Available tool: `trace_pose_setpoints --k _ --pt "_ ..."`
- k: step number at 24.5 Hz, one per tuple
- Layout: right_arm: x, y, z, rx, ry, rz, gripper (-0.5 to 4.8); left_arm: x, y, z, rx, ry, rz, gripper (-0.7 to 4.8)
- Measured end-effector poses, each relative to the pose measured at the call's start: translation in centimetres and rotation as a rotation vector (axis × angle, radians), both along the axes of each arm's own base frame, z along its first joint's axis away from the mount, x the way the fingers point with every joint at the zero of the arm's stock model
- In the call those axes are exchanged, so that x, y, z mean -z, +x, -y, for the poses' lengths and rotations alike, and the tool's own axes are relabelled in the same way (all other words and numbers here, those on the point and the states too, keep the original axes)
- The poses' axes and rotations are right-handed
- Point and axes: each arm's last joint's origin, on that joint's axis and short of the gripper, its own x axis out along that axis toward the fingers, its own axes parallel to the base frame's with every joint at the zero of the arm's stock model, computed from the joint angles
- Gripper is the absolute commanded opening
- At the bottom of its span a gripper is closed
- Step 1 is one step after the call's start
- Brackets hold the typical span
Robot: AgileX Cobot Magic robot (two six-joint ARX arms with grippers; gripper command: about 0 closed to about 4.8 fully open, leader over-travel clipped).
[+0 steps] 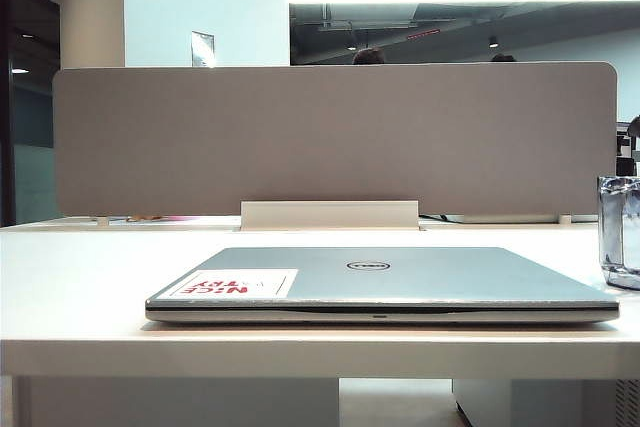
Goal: Pick up the water cup and place it on the side of the laptop away from you.
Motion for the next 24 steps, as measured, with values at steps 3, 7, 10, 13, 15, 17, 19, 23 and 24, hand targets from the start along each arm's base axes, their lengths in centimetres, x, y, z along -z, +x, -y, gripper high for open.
trace_pose_setpoints --k 3,7,10,13,15,17,19,23,24 --pt "0.0 0.0 0.0 0.0 0.004 0.001 -0.08 -1.6 -0.4 0.2 0.066 0.008 0.046 -0.06" --pt "0.0 0.0 0.0 -0.007 0.005 0.001 -0.08 -4.1 -0.6 0.3 0.109 0.015 0.075 -0.06" --pt "0.0 0.0 -0.1 -0.022 0.007 0.001 -0.08 -6.6 0.4 0.4 0.156 0.016 0.029 -0.06" --pt "0.0 0.0 -0.1 -0.022 0.007 0.001 -0.08 -8.6 2.2 0.6 0.238 0.013 -0.041 -0.06" --pt "0.0 0.0 -0.1 -0.022 0.007 0.001 -0.08 -9.6 3.5 0.7 0.294 0.009 -0.082 -0.06" --pt "0.0 0.0 -0.1 -0.022 0.007 0.001 -0.08 -11.2 6.0 0.8 0.377 0.007 -0.133 -0.06" --pt "0.0 0.0 -0.1 -0.022 0.007 0.001 -0.08 -11.9 7.8 0.8 0.409 0.003 -0.166 -0.06" --pt "0.0 0.0 -0.1 -0.022 0.007 0.001 -0.08 -12.8 12.9 1.9 0.517 0.017 -0.247 -0.06" --pt "0.0 0.0 -0.1 -0.022 0.007 0.001 -0.08 -12.5 14.1 2.7 0.549 0.043 -0.256 -0.06"
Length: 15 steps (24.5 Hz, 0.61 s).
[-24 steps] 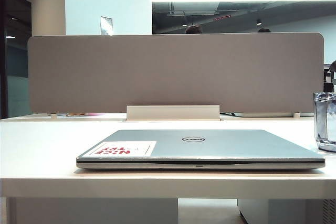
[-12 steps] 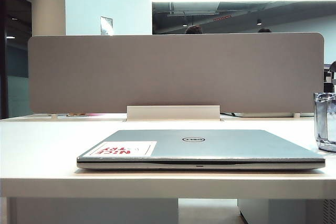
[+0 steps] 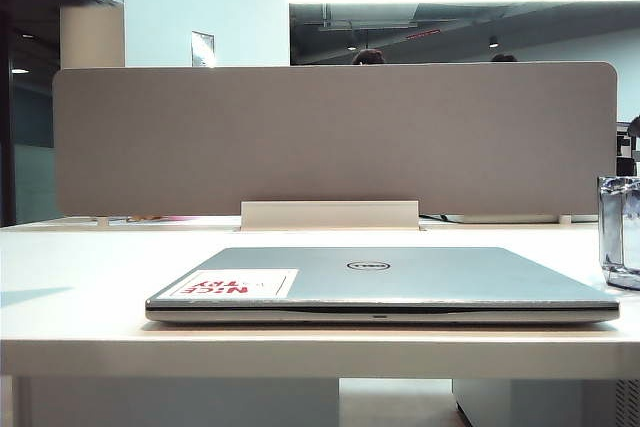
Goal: Pick up the water cup and place it on the side of the laptop away from you.
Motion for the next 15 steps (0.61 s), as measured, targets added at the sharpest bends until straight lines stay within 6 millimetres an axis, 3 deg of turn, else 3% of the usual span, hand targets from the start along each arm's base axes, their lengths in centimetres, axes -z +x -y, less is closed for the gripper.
trace_pose_setpoints --k 3,6,15 --pt "0.0 0.0 0.0 0.0 0.0 0.0 -0.08 0.9 2.4 2.5 0.101 0.043 0.006 -0.06" --pt "0.0 0.0 0.0 0.0 0.0 0.0 -0.08 2.5 4.5 6.4 0.241 0.1 0.009 -0.06" --pt "0.0 0.0 0.0 -0.005 0.0 0.0 -0.08 8.2 6.7 13.8 0.443 0.111 0.059 -0.01"
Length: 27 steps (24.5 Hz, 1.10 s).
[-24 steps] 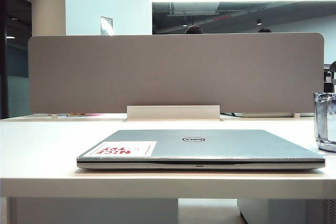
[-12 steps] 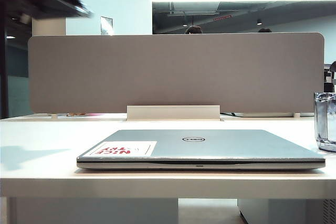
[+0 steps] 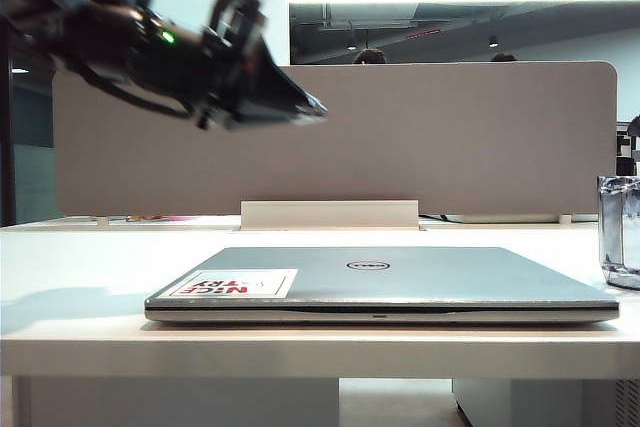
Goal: Pick up the water cup and place it on the side of the laptop away from you.
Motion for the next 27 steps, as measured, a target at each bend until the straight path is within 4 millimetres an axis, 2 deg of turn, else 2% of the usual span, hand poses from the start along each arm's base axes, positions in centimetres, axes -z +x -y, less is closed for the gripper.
trace_pose_setpoints --k 2,4,9,12,16,18,20,25,27 --pt "0.0 0.0 0.0 -0.001 0.0 0.0 -0.08 0.8 0.5 1.4 0.033 0.01 0.003 0.12" --pt "0.0 0.0 0.0 -0.001 0.0 0.0 -0.08 1.7 1.4 3.3 0.069 0.018 -0.004 0.73" --pt "0.0 0.0 0.0 -0.002 0.0 0.0 -0.08 3.4 3.8 8.1 0.203 0.026 -0.047 0.95" --pt "0.0 0.0 0.0 -0.002 0.0 0.0 -0.08 4.1 5.0 10.2 0.296 0.032 -0.085 1.63" --pt "0.1 0.0 0.0 0.003 -0.001 -0.008 -0.08 4.5 6.2 12.5 0.381 0.036 -0.134 1.63" --pt "0.1 0.0 0.1 0.022 -0.007 -0.007 -0.08 5.0 6.7 13.8 0.408 0.039 -0.15 1.89" --pt "0.1 0.0 0.2 0.058 -0.027 -0.009 -0.08 5.3 6.6 15.0 0.438 0.039 -0.155 1.89" --pt "0.1 0.0 0.3 0.096 -0.036 -0.01 -0.08 4.1 6.6 18.2 0.486 0.02 -0.103 1.89" --pt "0.1 0.0 0.3 0.097 -0.036 -0.01 -0.08 4.5 7.3 19.0 0.488 0.017 -0.095 1.89"
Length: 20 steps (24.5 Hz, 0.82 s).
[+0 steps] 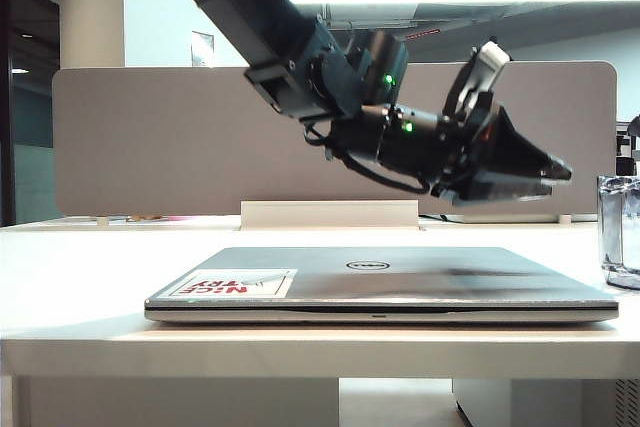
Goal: Pick up the water cup and place it on the side of the laptop away from you.
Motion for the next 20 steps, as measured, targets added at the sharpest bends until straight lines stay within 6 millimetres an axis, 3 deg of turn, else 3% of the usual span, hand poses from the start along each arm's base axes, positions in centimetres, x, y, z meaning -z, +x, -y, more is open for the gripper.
trace_pose_setpoints --k 4,14,20 --pt "0.0 0.0 0.0 0.003 -0.001 0.0 -0.08 1.6 -0.1 0.8 -0.018 0.038 0.008 1.89" --pt "0.0 0.0 0.0 0.003 -0.001 0.001 -0.08 2.2 -1.5 3.2 -0.045 0.018 0.143 1.83" --pt "0.0 0.0 0.0 0.004 -0.001 0.0 -0.08 2.5 -1.6 3.6 -0.059 0.006 0.167 1.82"
